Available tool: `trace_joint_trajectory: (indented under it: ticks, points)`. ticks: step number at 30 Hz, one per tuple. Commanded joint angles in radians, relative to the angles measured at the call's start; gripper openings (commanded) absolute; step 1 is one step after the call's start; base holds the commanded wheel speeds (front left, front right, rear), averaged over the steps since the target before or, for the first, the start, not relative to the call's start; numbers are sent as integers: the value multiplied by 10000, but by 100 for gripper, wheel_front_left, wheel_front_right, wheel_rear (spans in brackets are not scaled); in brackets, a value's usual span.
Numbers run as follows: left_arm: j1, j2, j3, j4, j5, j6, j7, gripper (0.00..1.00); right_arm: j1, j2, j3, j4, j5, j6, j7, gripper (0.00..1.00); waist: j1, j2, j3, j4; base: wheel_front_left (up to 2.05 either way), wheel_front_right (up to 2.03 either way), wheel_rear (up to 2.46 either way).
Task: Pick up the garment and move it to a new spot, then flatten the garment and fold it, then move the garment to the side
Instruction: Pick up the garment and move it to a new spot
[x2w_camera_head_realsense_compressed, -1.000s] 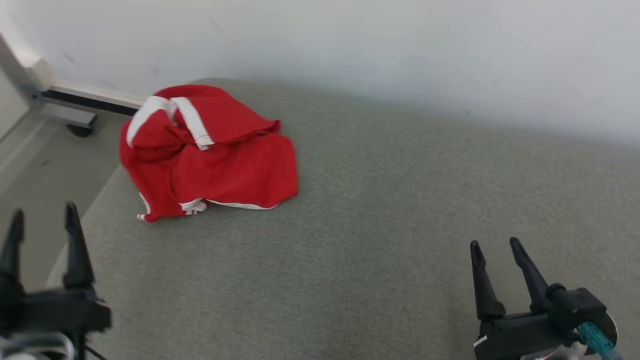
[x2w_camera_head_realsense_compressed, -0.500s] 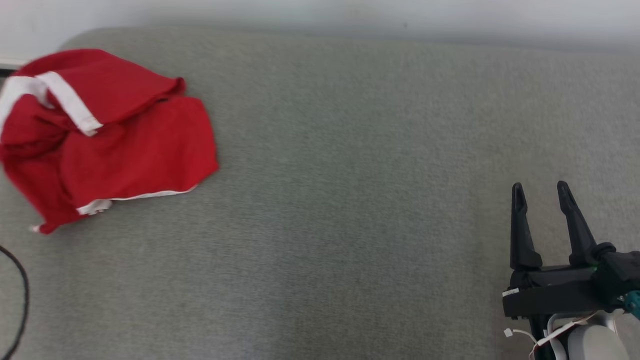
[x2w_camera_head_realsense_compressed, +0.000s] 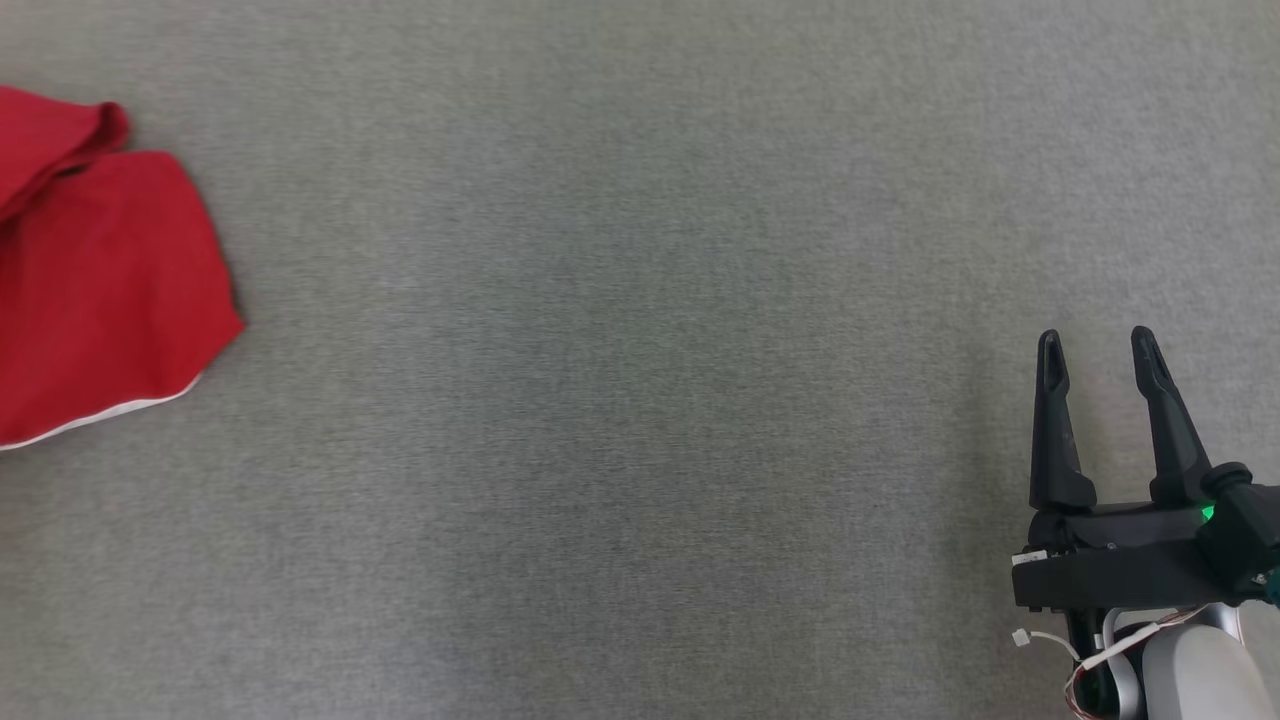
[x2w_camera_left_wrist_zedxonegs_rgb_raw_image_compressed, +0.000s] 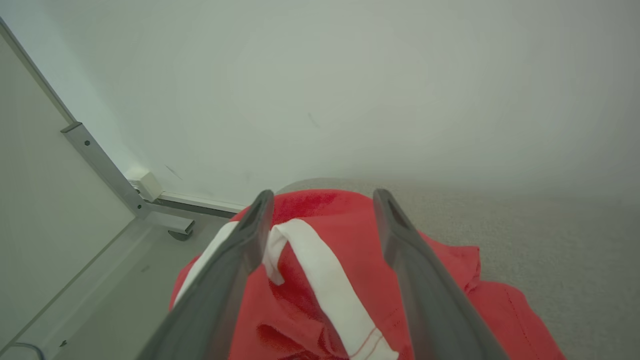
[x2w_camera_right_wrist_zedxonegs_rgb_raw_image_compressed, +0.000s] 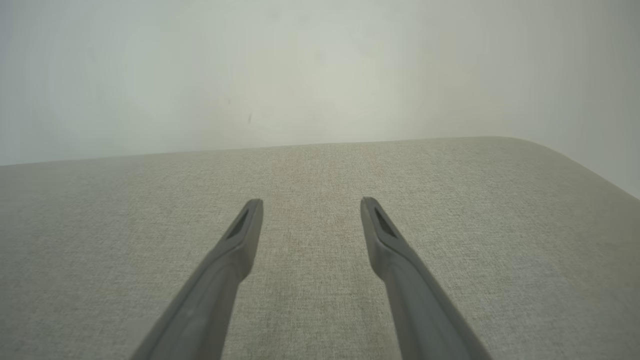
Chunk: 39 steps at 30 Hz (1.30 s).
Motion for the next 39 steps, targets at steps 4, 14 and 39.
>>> trace_joint_trajectory:
  ticks: [4, 14, 39]
  points:
    - [-429, 432, -312, 1249, 112, -55, 755, 100, -97, -11, -1, -69, -69, -21, 3, 100, -2, -2, 302, -391, 0, 0, 0]
    - [-1142, 735, -806, 3279, -285, -241, 1742, 100, -5, -12, 53, -243, -168, -21, 113, 100, -2, -2, 274, -532, 0, 0, 0]
    - [-3175, 602, -2150, 3004, 984, 52, -1976, 0, 486, -12, 184, 431, 194, -21, -85, 100, -2, -2, -1636, -89, 0, 0, 0]
